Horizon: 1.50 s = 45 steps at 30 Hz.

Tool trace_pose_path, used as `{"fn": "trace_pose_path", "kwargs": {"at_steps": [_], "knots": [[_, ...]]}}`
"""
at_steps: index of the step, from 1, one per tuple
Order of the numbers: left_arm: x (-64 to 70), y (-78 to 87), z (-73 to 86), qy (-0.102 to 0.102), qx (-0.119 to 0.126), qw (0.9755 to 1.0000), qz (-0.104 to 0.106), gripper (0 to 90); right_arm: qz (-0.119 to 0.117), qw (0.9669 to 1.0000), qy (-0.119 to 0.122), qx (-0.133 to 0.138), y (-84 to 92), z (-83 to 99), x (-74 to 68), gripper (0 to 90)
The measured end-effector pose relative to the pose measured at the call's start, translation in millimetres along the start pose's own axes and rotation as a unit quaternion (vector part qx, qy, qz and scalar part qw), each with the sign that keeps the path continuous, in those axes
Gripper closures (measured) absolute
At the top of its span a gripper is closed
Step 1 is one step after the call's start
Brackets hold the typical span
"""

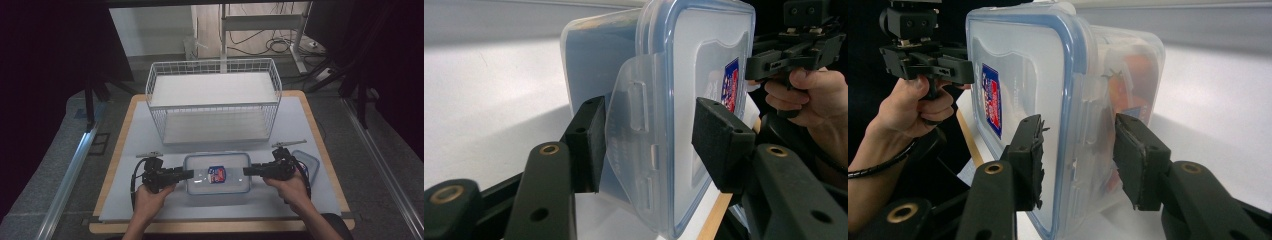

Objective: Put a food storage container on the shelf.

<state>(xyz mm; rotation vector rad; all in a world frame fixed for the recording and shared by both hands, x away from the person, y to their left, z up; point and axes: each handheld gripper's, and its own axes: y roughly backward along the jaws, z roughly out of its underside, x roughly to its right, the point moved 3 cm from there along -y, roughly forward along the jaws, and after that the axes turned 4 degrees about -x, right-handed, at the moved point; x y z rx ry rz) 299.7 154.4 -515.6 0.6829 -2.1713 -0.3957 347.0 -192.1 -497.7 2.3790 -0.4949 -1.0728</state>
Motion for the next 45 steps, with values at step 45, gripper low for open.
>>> {"fn": "trace_pose_path", "kwargs": {"at_steps": [45], "knots": [[50.9,69.2,-144.1,-0.082,0.076,0.9937,-0.011,49.1,0.020,0.9901,0.096,0.100,62.5,-128.7,-62.9,55.9]]}}
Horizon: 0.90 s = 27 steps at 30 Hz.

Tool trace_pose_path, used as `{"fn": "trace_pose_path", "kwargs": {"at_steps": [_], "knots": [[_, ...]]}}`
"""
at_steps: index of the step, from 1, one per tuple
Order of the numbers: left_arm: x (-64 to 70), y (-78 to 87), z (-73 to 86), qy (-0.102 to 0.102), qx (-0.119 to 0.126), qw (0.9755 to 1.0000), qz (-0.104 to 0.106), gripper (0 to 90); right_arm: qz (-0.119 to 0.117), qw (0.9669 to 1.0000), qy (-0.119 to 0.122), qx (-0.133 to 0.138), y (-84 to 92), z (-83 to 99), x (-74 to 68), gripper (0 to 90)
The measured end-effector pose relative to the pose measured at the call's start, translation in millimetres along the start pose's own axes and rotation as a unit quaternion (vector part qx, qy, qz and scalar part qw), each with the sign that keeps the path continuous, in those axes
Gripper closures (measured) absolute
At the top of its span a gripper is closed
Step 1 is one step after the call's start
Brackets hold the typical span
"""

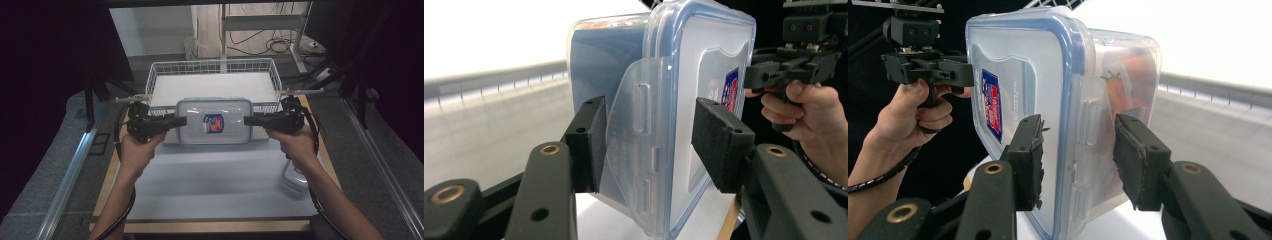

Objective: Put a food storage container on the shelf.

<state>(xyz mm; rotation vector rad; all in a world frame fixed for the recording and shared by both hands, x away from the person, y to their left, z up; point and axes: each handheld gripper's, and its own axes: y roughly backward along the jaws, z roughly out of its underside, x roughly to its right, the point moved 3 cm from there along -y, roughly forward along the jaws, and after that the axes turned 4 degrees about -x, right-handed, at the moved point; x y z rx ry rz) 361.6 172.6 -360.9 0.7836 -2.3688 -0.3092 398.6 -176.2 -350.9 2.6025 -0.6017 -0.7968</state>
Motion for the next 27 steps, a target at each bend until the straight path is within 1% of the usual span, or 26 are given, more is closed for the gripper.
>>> {"fn": "trace_pose_path", "kwargs": {"at_steps": [2,8,13,15,18,27], "knots": [[-1.2,0.8,-8.8,0.001,0.003,1.0000,0.001,49.2,0.001,1.0000,0.002,0.002,0.5,-7.0,0.2,56.0],[-5.5,-0.5,-27.8,0.006,0.004,1.0000,0.006,49.2,0.004,1.0000,-0.001,0.009,2.8,-29.6,3.0,55.9],[-8.6,-1.4,-44.1,0.008,0.006,1.0000,0.002,49.2,0.006,0.9999,-0.005,0.015,2.9,-46.6,7.3,55.7],[-9.6,-2.2,-50.2,0.012,0.008,0.9999,0.001,49.2,0.006,0.9998,-0.006,0.017,2.5,-55.1,10.0,55.6],[-13.2,-3.0,-59.2,0.012,0.009,0.9999,-0.001,49.3,0.004,0.9997,-0.015,0.019,1.1,-63.8,14.1,55.6],[-26.1,-11.2,-84.4,0.025,0.011,0.9996,-0.007,49.3,-0.002,0.9987,-0.044,0.026,-5.9,-83.8,32.7,55.5]]}}
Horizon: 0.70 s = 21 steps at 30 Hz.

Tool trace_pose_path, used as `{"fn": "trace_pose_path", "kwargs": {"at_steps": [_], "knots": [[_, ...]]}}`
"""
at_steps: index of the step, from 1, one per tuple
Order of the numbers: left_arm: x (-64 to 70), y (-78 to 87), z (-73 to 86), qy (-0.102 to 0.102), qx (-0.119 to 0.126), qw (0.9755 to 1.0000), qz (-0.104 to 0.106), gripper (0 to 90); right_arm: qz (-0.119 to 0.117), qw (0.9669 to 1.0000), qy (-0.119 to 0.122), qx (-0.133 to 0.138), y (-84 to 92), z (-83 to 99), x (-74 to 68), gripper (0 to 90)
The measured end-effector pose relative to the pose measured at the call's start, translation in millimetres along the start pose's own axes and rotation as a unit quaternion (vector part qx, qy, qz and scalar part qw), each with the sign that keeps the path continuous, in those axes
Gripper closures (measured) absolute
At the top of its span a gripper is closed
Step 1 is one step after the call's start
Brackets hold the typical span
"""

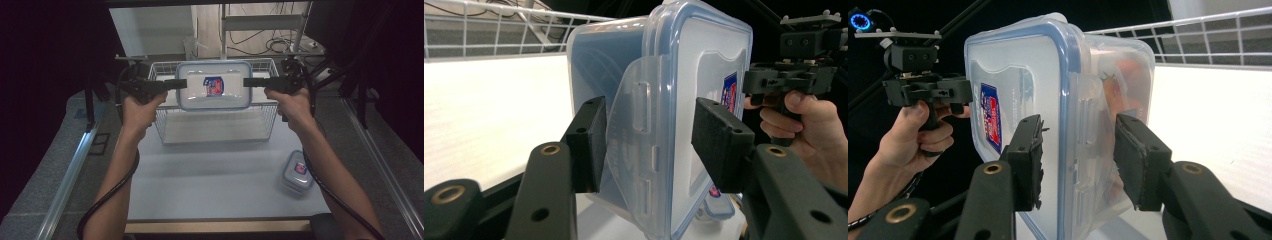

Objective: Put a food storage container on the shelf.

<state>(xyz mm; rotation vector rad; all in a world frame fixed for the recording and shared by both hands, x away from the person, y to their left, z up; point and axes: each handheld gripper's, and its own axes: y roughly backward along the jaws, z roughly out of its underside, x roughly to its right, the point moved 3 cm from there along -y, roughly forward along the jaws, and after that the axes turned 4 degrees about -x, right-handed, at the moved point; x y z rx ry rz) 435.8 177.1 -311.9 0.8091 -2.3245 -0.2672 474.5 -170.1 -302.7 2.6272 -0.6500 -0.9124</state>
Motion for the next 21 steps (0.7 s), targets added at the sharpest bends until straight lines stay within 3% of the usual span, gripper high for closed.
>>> {"fn": "trace_pose_path", "kwargs": {"at_steps": [12,21], "knots": [[-22.6,-17.6,-7.8,0.035,0.001,0.9993,0.011,49.2,0.011,0.9997,-0.022,-0.005,-10.2,-15.7,20.2,55.3],[-28.3,-20.2,-11.2,0.046,-0.007,0.9989,0.009,49.2,0.006,0.9992,-0.040,-0.009,-15.7,-17.6,28.9,55.1]]}}
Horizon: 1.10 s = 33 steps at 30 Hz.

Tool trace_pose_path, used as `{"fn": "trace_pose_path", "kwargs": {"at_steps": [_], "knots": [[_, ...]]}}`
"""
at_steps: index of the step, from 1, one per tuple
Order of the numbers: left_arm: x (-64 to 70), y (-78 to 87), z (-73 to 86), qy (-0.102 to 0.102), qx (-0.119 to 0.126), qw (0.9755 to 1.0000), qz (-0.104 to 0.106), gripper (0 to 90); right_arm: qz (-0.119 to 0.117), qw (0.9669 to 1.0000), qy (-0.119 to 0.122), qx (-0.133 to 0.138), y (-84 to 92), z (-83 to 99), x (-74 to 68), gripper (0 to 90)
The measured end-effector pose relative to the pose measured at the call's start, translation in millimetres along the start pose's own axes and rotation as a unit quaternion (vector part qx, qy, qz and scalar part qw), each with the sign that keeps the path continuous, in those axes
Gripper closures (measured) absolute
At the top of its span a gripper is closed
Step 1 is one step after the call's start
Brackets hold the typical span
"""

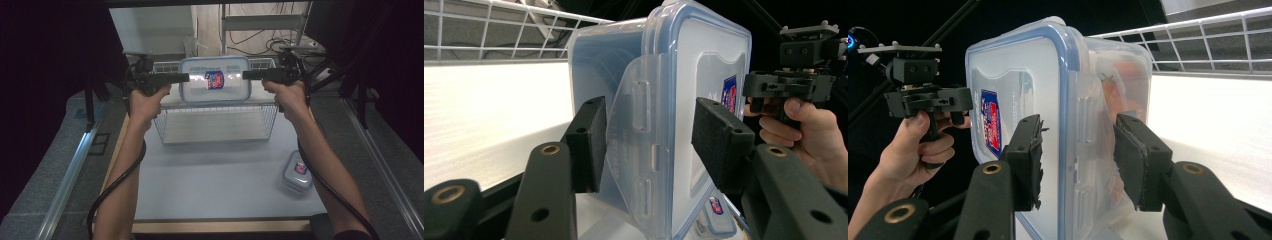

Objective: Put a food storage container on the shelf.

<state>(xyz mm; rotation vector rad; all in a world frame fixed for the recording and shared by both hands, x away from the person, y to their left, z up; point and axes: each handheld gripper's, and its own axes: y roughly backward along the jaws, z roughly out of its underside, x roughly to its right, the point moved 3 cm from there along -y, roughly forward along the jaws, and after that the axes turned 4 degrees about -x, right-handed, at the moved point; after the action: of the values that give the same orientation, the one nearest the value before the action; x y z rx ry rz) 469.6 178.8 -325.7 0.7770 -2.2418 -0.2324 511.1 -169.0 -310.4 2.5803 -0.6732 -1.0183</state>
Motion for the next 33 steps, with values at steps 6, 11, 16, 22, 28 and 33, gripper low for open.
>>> {"fn": "trace_pose_path", "kwargs": {"at_steps": [6,11,16,22,28,33], "knots": [[-2.1,-1.5,-1.2,0.000,0.001,1.0000,-0.002,49.1,0.001,1.0000,-0.001,0.005,-2.1,-0.9,1.7,53.8],[-5.6,-5.1,-2.7,0.009,0.008,0.9999,-0.007,47.8,0.016,0.9998,0.007,0.012,-7.3,-2.7,2.9,51.1],[-11.5,-7.6,-4.2,0.022,0.010,0.9997,-0.001,47.4,0.020,0.9997,-0.003,0.014,-12.0,-6.5,6.1,49.9],[-17.1,-10.4,-5.2,0.032,0.015,0.9994,0.003,46.4,0.024,0.9993,-0.006,0.027,-15.8,-8.4,9.9,49.1],[-20.1,-17.2,-6.9,0.020,0.011,0.9988,-0.044,37.2,0.064,0.9973,0.016,0.032,-21.3,-10.9,10.3,46.8],[-17.7,-13.4,-7.5,0.009,0.027,0.9984,-0.049,34.4,0.078,0.9954,0.038,0.041,-24.8,-12.2,8.8,43.6]]}}
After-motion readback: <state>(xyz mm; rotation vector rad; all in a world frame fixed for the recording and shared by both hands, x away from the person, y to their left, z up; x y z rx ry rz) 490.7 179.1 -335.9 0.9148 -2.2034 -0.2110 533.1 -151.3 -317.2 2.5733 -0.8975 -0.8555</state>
